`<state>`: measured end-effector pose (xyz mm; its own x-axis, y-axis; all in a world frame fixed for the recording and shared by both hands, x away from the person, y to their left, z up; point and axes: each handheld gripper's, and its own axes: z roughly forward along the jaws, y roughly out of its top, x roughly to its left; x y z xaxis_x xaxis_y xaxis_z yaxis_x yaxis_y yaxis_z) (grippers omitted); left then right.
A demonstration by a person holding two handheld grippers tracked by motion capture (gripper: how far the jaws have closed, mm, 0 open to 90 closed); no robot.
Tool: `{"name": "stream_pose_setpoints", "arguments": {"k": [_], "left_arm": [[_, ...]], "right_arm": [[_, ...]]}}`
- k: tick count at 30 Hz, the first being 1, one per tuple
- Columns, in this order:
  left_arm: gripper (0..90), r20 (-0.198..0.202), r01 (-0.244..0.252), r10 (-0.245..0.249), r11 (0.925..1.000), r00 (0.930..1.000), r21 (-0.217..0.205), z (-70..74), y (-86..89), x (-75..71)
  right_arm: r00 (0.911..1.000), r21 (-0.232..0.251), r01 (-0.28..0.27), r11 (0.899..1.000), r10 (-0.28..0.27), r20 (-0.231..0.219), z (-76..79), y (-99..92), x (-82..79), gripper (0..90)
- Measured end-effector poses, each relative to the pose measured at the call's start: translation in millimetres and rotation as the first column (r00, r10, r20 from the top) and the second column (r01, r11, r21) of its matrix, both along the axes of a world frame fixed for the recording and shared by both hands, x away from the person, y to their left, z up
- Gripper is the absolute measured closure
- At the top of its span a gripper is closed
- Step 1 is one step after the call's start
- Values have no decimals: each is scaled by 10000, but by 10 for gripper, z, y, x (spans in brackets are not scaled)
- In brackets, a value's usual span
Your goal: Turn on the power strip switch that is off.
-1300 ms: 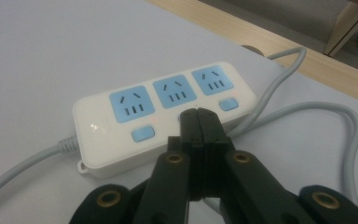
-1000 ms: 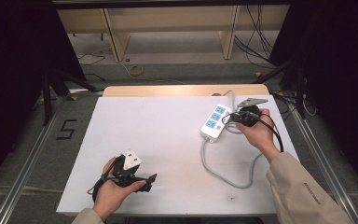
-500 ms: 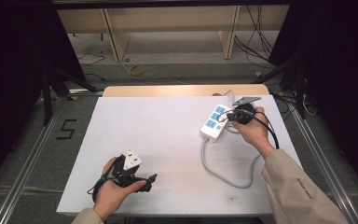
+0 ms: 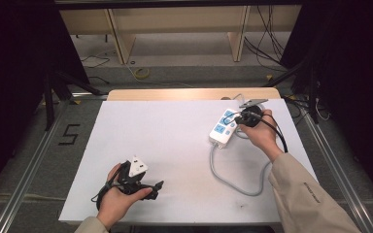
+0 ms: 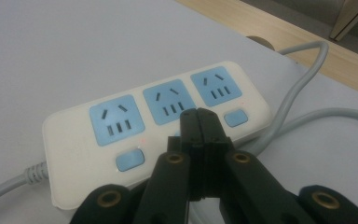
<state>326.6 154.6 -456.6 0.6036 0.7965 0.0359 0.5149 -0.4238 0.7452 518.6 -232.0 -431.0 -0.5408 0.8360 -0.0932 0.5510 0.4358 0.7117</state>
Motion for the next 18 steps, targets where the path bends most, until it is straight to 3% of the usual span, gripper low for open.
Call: {"name": "stream_pose_setpoints", "arguments": {"k": [18], "left_arm": [[59,5,11,-11,10000,10000,-15,0,1,-2]], "right_arm": [[9993,-91,118,9999,-121,-342,-76,60,110,900]]}}
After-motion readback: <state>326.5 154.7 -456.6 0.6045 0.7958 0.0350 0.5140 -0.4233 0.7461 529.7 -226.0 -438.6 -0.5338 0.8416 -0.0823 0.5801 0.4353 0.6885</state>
